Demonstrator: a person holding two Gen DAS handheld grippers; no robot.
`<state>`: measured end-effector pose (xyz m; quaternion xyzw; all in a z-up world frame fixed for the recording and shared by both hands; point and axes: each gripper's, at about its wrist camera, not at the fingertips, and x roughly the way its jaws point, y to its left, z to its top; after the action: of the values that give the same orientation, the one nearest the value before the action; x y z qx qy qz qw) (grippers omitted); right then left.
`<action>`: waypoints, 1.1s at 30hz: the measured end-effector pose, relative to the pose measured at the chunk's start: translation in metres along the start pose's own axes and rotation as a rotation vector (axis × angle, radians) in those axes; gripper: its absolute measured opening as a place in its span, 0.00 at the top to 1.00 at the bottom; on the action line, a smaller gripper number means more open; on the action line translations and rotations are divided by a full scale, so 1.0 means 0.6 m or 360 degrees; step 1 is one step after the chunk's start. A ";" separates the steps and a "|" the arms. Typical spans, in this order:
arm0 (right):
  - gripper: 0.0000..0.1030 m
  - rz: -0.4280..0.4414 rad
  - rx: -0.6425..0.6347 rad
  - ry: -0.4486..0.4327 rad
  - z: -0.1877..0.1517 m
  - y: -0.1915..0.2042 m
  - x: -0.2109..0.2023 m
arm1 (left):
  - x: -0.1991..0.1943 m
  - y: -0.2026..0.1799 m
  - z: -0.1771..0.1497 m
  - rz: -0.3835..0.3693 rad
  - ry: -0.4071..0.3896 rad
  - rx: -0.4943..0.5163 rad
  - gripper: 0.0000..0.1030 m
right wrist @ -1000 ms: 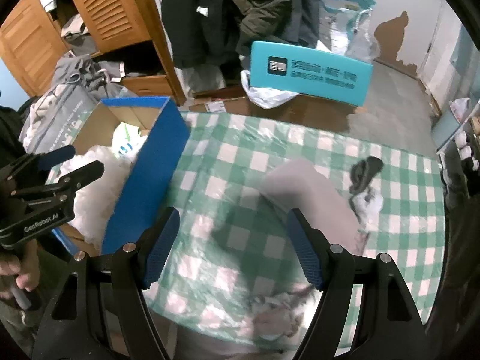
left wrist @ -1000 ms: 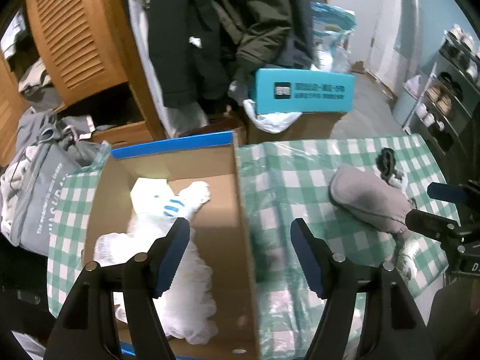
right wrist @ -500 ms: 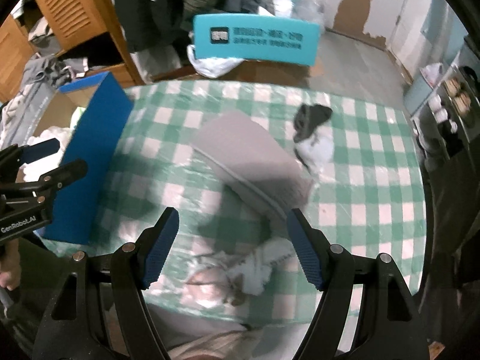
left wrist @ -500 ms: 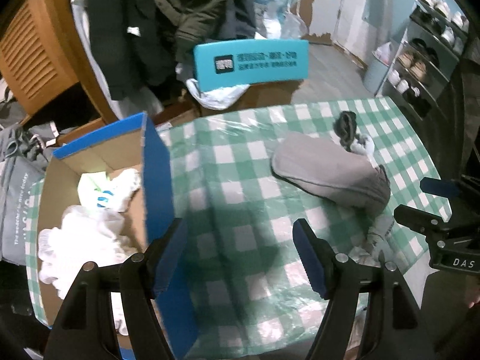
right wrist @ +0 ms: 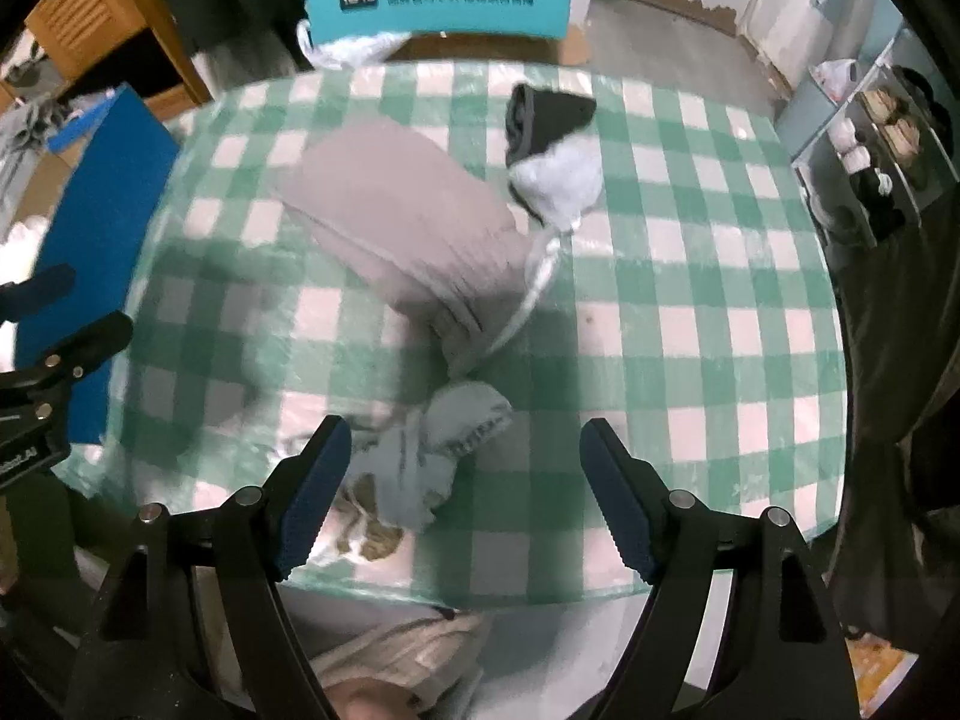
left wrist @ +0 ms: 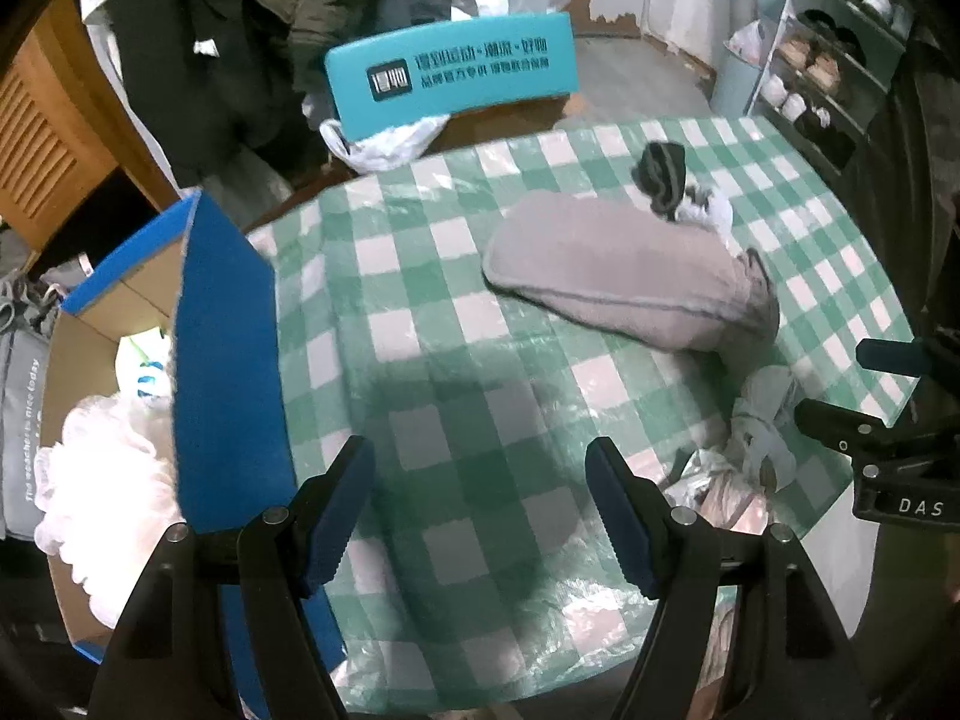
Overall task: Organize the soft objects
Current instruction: 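Move both open tools back over the table toward the remaining soft items, then move the right tool to the grey fleece sleeve and close on its cuff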
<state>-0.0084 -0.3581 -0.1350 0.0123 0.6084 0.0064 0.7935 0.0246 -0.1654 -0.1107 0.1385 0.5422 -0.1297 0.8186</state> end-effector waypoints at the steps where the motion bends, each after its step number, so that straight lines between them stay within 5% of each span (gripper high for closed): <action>1: 0.23 -0.0006 -0.0008 0.0023 -0.004 -0.001 0.006 | 0.004 -0.002 -0.003 0.0004 0.0013 0.0005 0.28; 11: 0.23 -0.0039 -0.0103 0.0167 -0.027 0.008 0.045 | 0.023 -0.017 -0.009 0.0017 0.0068 0.0037 0.28; 33: 0.23 0.0269 0.0011 0.0225 0.031 0.080 0.120 | 0.034 0.065 -0.009 0.0065 0.0102 -0.0140 0.28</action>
<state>0.0287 -0.3088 -0.1985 0.0658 0.6598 0.0721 0.7451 0.0418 -0.1286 -0.1281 0.1175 0.5704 -0.0843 0.8085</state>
